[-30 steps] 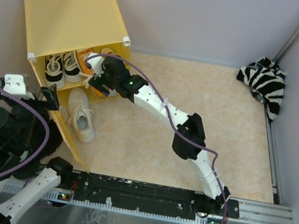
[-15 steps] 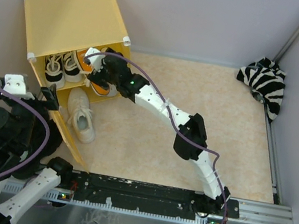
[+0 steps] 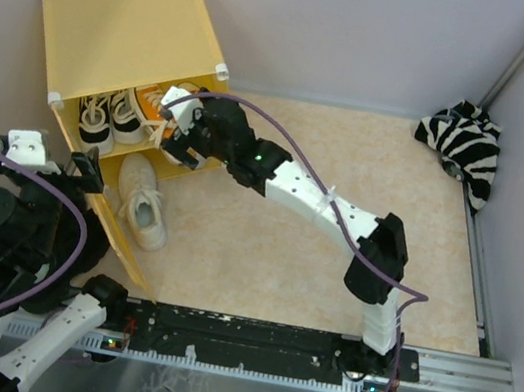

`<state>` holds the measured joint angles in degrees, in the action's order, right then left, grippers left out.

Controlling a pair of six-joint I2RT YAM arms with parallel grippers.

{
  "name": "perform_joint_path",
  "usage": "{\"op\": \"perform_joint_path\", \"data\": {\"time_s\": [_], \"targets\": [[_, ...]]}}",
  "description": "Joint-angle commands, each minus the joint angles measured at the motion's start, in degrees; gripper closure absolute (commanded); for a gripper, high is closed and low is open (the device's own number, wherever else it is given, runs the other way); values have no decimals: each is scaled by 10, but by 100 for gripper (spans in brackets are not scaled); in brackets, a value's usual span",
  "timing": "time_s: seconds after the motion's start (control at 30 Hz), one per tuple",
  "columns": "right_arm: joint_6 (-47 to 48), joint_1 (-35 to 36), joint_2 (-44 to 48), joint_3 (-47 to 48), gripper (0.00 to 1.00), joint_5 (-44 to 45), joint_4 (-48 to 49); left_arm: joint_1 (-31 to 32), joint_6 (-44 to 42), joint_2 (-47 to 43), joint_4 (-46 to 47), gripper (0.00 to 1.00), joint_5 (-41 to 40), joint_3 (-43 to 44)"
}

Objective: Place and organize the shoes in the shoe cabinet

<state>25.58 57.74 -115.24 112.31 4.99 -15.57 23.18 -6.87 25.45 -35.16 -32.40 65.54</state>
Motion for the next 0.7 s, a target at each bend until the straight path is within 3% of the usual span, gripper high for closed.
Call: {"op": "perform_joint_path", "data": {"time_s": [0.0,0.27,0.5,0.67], "targets": [[-55,6,101,-31,3,-31,56,4,0,4,6,1,3,3],[-146,2,183,-128,4,58,32,4,-12,5,7,1,-13,2],[-221,-62,201,-217,10,-24,42,4,-5,18,-11,1,-27,15],[-197,-81,221,-270,13,-83,114,5,-11,23,-32,1,-54,24]]}}
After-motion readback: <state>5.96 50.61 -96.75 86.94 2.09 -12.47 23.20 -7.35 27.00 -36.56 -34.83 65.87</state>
